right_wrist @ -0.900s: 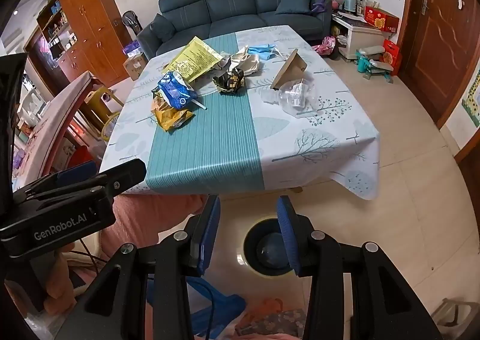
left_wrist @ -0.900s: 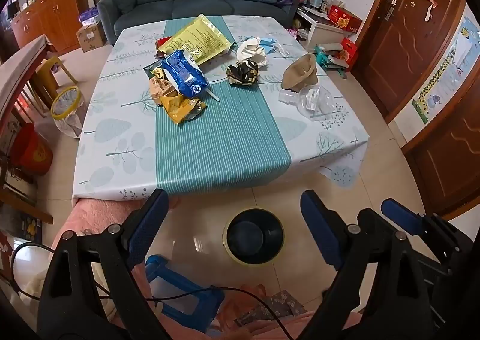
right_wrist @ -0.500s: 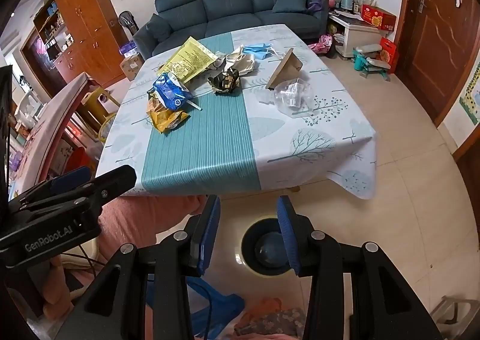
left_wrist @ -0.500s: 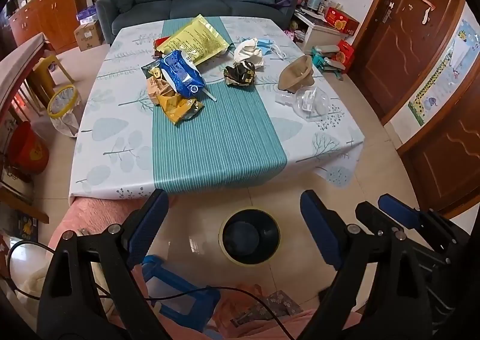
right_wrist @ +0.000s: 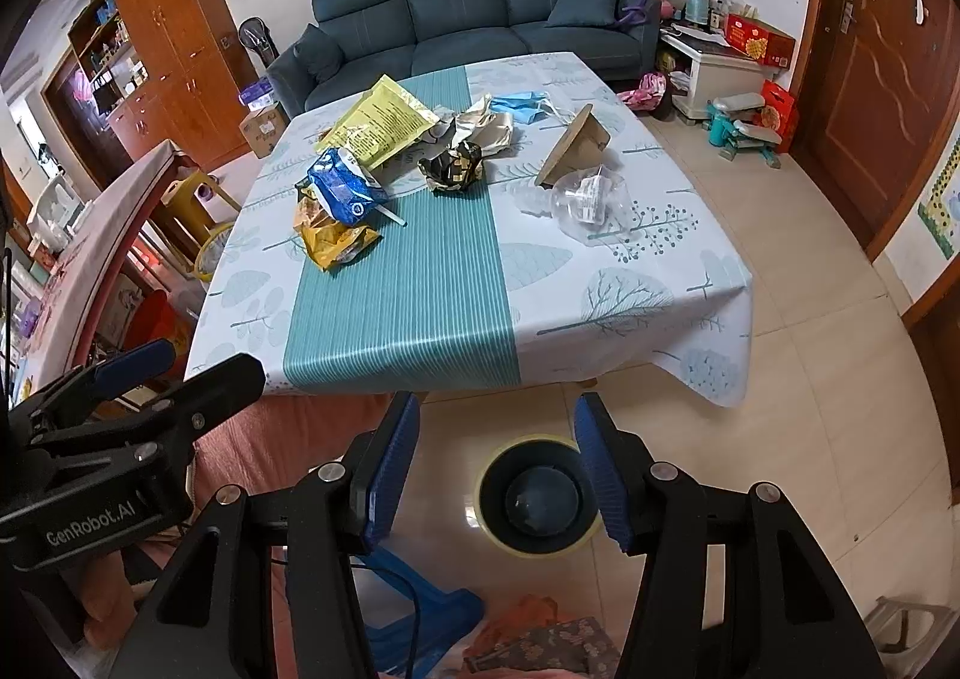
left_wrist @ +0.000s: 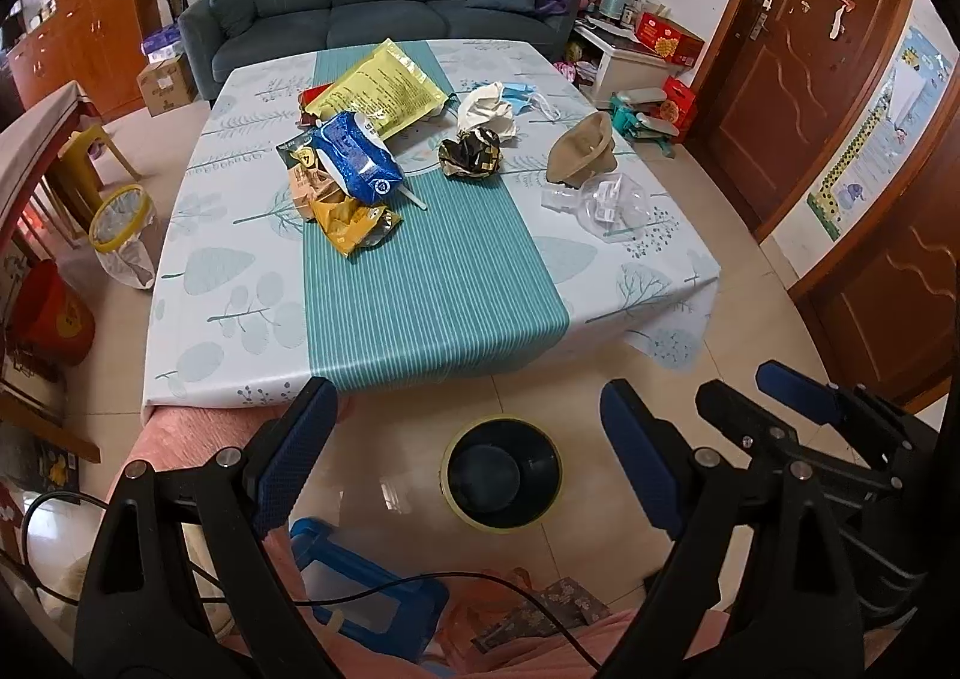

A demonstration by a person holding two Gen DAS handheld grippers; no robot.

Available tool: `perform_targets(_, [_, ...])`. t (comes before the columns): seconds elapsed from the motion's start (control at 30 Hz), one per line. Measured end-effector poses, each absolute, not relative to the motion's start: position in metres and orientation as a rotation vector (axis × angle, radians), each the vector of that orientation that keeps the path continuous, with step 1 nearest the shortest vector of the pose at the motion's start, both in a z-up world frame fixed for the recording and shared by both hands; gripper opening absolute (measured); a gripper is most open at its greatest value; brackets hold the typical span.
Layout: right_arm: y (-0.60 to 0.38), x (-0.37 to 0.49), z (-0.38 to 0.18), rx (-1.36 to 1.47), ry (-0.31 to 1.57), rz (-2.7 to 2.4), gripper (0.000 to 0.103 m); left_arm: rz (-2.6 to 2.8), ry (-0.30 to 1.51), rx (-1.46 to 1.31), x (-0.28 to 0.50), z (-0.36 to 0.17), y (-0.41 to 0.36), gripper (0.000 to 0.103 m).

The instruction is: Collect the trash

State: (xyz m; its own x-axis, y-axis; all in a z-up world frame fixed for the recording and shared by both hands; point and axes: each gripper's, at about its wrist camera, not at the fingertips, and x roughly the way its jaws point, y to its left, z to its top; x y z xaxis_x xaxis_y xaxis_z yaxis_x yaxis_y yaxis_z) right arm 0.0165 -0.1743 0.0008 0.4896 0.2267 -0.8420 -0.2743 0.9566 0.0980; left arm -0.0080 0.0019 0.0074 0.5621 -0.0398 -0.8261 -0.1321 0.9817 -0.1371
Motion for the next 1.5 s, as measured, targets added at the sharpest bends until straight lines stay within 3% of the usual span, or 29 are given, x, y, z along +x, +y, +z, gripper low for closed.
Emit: perform_targets(1.5, [-0.157, 0.02, 0.014, -0.068, 1.01, 0.301, 0.055, 0.055, 0.982, -0.183, -0.015, 0.008, 0.015, 0.088])
